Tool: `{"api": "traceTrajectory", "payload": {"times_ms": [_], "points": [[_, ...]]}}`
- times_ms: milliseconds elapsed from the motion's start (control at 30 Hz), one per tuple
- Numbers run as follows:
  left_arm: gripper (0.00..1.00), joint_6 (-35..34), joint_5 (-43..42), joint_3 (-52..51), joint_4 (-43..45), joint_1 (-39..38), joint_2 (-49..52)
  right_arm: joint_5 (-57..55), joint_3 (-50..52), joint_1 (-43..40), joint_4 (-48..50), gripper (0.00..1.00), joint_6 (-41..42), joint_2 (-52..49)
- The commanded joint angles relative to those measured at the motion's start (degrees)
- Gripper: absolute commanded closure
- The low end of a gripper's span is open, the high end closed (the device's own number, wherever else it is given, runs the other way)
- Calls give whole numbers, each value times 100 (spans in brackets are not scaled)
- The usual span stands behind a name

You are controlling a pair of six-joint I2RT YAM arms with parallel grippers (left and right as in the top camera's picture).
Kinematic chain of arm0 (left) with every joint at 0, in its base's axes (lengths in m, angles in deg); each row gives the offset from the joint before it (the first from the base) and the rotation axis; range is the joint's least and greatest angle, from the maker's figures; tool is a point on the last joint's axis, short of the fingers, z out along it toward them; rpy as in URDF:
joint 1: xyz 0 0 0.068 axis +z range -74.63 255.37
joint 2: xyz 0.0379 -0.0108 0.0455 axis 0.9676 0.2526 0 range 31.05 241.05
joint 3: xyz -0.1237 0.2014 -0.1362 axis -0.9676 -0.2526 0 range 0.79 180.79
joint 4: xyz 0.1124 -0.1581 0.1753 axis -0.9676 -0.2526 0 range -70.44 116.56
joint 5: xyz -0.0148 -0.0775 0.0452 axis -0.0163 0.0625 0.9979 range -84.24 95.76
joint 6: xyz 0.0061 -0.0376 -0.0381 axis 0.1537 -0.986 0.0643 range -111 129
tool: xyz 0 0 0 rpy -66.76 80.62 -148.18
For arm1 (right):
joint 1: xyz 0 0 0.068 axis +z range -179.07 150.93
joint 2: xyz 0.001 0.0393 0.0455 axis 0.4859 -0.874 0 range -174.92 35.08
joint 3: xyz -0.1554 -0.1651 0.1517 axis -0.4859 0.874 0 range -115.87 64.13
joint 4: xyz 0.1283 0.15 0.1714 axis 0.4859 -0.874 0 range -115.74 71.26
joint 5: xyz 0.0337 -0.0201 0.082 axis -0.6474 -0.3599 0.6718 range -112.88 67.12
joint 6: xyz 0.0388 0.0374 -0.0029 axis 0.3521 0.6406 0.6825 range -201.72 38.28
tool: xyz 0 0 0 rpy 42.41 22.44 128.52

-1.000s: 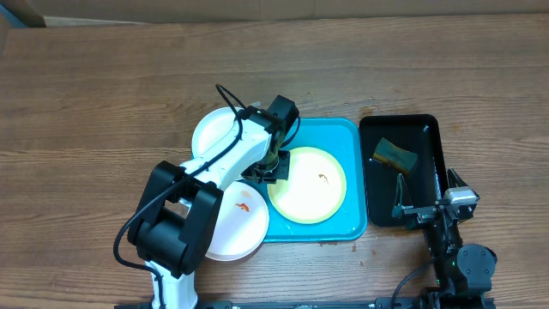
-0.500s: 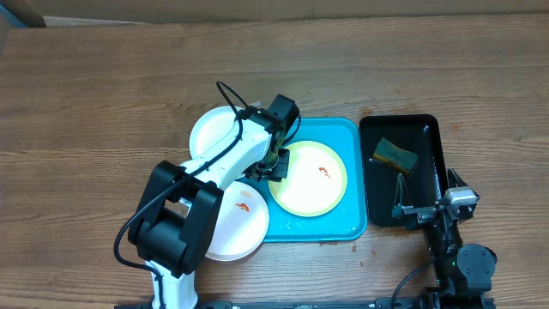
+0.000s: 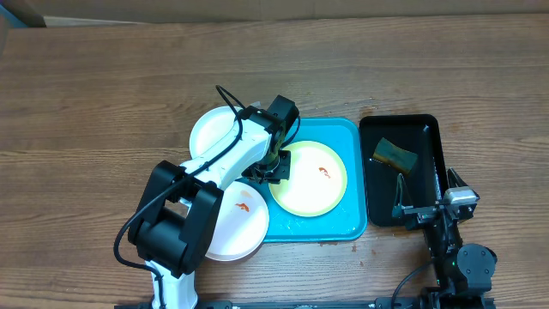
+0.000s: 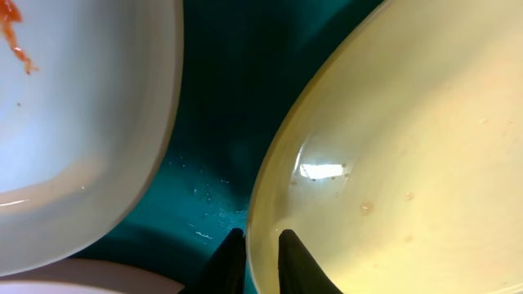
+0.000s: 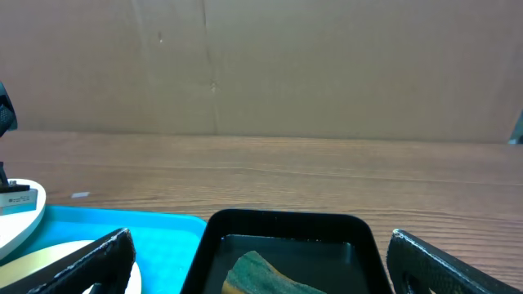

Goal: Clean dirty plates on tray and stack at the side
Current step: 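Grip the yellow plate's rim with the left gripper to hold it, then reach the right gripper down into the black tray toward the sponge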

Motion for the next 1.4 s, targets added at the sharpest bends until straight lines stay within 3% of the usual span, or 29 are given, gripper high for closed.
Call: {"api": "traceTrajectory", "payload": {"times_ms": [0,400,633,800,967,1067,1167,1267,1367], "points": [[84,-240,-74,-35,42,-17,52,-48,59,42,24,0,-15,57],[81,-538,-74,-37,111,-17,52,297,11,42,9,0,85,57],[81,-557,-59,-57,118,-17,52,-105,-1152,35,-859,0,396,-219],[81,-555,-52,-175,251,-17,52,-114,-2490,37,-1631,0,529,-1381],[83,-555,-48,-306,358,-17,52,-31,-4076,37,-2745,0,520,-3342],[90,-555,42,-380,461,-17,52,31,-5149,37,-3593,0,522,-4642],[96,-555,133,-393,503,-17,52,850,-5925,37,-4133,0,522,-5589],[96,-555,236,-393,553,-11,52,1110,-6376,37,-4524,0,501,-6247],[96,-555,245,-393,614,-11,52,531,-6404,37,-4507,12,479,-6791]]}}
